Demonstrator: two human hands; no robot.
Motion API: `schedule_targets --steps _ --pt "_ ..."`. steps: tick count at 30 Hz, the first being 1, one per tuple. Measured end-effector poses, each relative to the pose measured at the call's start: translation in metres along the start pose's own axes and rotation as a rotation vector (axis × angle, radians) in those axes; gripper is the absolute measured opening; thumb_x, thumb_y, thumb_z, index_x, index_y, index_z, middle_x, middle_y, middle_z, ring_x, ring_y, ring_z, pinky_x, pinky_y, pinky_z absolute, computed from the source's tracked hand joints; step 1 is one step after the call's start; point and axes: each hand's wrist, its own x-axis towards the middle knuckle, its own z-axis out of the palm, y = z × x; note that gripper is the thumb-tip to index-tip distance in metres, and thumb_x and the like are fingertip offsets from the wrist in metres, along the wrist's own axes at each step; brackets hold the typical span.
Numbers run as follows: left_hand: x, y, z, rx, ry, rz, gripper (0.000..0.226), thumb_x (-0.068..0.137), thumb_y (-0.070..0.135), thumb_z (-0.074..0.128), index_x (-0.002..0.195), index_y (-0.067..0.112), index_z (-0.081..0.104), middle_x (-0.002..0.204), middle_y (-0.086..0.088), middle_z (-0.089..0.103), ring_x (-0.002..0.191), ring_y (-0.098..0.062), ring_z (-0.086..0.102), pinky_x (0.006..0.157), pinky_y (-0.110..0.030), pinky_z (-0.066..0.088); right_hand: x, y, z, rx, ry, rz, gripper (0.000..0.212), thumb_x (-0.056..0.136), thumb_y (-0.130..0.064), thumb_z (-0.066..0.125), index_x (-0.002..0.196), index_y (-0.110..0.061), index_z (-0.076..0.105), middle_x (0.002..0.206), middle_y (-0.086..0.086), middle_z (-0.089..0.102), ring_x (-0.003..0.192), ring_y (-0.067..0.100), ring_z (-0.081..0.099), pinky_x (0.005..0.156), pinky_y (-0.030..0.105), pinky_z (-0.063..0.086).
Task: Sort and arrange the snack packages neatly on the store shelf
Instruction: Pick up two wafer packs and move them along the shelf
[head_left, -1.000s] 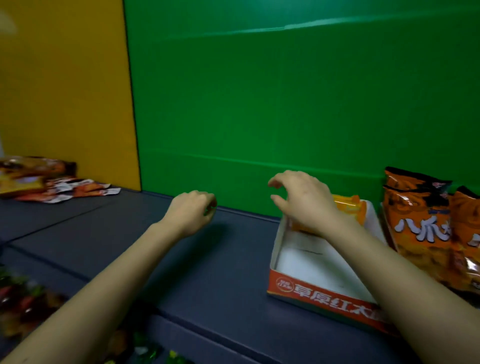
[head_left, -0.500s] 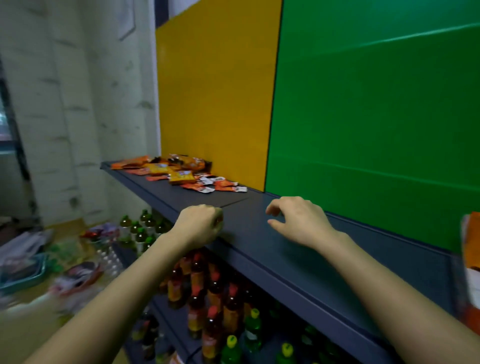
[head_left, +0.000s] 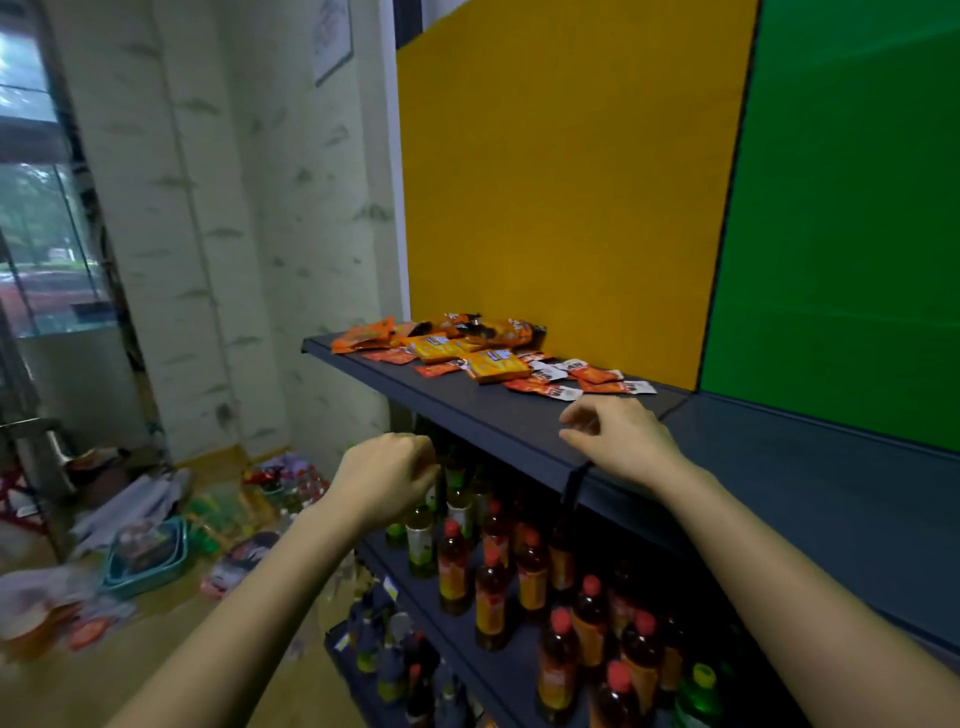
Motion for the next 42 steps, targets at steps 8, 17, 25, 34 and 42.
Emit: schedule_targets --steps 8,17,25,34,42 --pt "0.042 -0.088 0.04 -0.088 0.088 -0.017 0.026 0.093 0.04 0.045 0.105 0.023 0.061 0.104 0.005 0.065 0.097 -0.018 0.061 0.072 -0.03 0.047 0.097 -0.012 0.053 0.066 0.045 0.063 0.008 0.084 -0.035 0.062 0.092 -0.031 0.062 0.089 -0.009 0.061 0.097 0.017 0.06 0.08 0.031 0.046" --pt "0.182 -0.158 0.085 -0.114 0.088 0.057 0.024 0.093 0.037 0.047 0.106 0.021 0.059 0.108 0.003 0.064 0.1 -0.018 0.059 0.072 -0.029 0.043 0.233 -0.015 0.094 -0.142 0.043 0.228 0.051 0.086 -0.054 0.054 0.115 -0.012 0.06 0.121 0.008 0.062 0.11 0.027 0.056 0.084 0.035 0.047" --pt "0.279 -0.196 0.128 -0.201 0.084 0.113 0.025 0.092 0.036 0.05 0.105 0.019 0.062 0.107 0.0 0.066 0.1 -0.021 0.06 0.074 -0.032 0.046 0.294 -0.009 0.132 -0.303 -0.095 0.419 0.088 0.067 -0.084 0.044 0.117 -0.012 0.057 0.127 0.01 0.058 0.115 0.029 0.055 0.086 0.038 0.044" --pt "0.357 -0.227 0.165 -0.312 0.184 0.139 0.025 0.09 0.035 0.053 0.102 0.017 0.065 0.107 -0.003 0.066 0.101 -0.024 0.058 0.067 -0.03 0.04 0.328 -0.009 0.138 -0.13 -0.226 0.652 0.11 0.051 -0.082 0.061 0.133 -0.009 0.047 0.137 0.006 0.05 0.118 0.025 0.051 0.088 0.031 0.041" --pt "0.412 -0.261 0.193 -0.246 0.064 0.267 0.046 0.09 0.049 0.048 0.118 0.014 0.058 0.12 -0.005 0.059 0.114 -0.023 0.051 0.086 -0.036 0.044 0.335 -0.025 0.122 0.149 -0.036 0.783 0.058 0.059 -0.05 0.08 0.09 -0.002 0.067 0.075 0.007 0.067 0.064 0.016 0.055 0.057 0.027 0.037"
